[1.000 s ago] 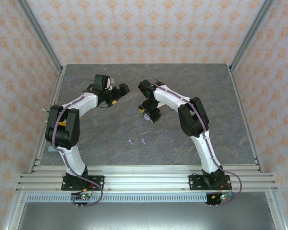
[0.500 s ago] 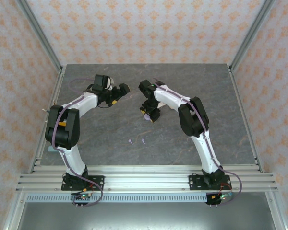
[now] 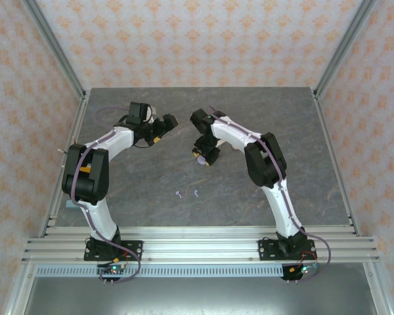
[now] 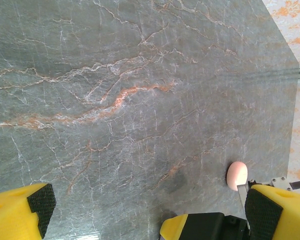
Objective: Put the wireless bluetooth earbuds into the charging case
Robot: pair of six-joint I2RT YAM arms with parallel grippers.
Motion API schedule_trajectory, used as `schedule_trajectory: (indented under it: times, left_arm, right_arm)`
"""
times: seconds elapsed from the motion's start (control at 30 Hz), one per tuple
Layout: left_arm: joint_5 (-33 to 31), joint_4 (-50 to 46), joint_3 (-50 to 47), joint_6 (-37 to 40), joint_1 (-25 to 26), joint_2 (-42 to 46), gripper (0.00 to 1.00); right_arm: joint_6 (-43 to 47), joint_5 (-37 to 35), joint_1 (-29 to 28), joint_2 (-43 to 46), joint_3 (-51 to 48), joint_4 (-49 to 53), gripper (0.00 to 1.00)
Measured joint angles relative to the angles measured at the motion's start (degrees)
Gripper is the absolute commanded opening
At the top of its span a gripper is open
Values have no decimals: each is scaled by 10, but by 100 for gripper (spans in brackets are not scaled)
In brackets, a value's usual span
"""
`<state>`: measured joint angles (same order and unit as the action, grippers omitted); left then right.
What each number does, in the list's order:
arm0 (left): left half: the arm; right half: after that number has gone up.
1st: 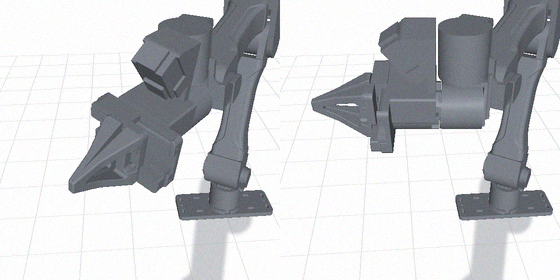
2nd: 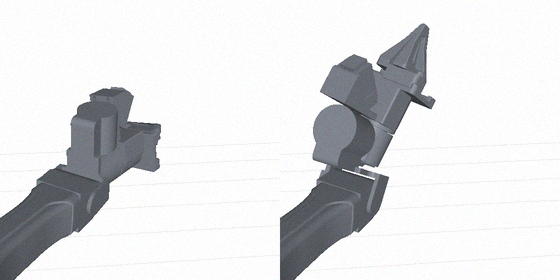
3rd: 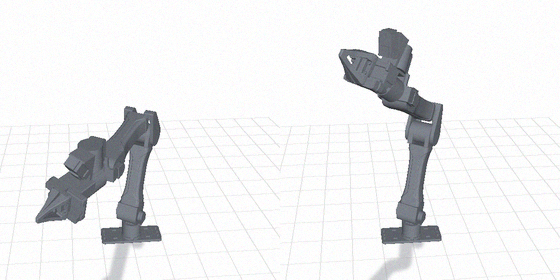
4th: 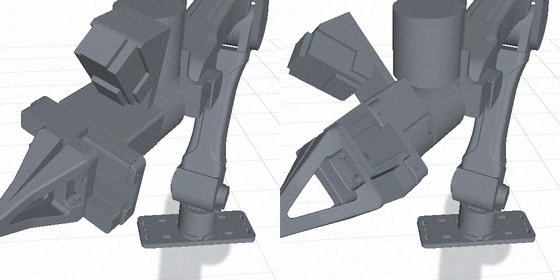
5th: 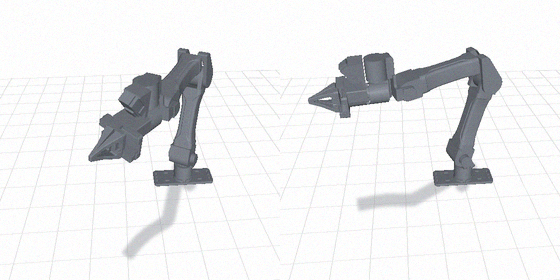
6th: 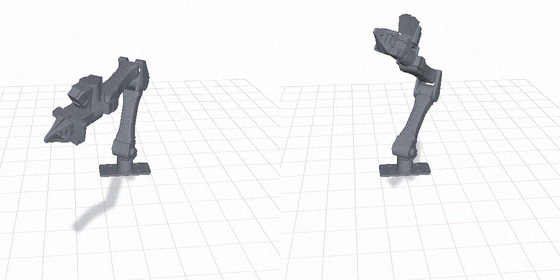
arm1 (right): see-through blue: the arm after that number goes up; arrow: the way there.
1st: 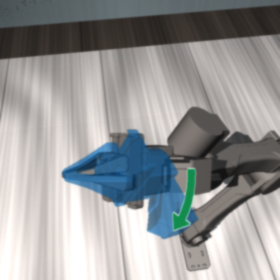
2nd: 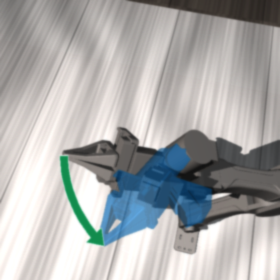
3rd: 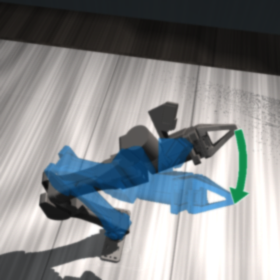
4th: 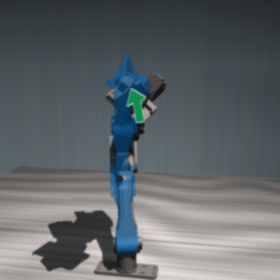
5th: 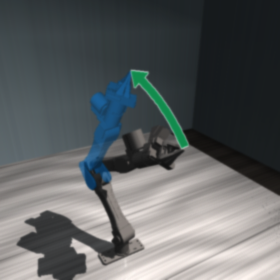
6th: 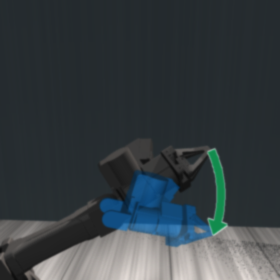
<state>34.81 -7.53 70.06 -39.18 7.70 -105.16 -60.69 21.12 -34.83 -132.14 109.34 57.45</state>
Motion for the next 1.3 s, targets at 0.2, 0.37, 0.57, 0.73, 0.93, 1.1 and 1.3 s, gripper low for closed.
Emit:
schedule_trajectory:
  times: [0.2, 0.37, 0.57, 0.73, 0.93, 1.1, 1.3]
  left_arm:
    - [12, 2, -7, 0, 0, 0, 100]
    - [24, 16, -46, 1, 0, 2, 100]
    - [34, 37, -86, 1, 4, 15, 100]
    - [36, 70, -103, -1, 24, 20, 100]
    - [33, 85, -106, -7, 39, 22, 100]
    - [7, 85, -105, -18, 39, 25, 100]
    - [-14, 71, -84, -24, 39, 27, 100]
  right_arm:
    - [54, -16, 11, 22, -30, -25, 32]
    - [61, -16, 28, 68, -89, -81, 32]
    - [53, -14, 41, 94, -110, -151, 33]
    - [42, -12, 47, 96, -110, -187, 41]
    - [33, -12, 50, 98, -111, -181, 64]
    - [13, -12, 50, 123, -137, -178, 67]
    - [14, -12, 50, 117, -123, -172, 67]
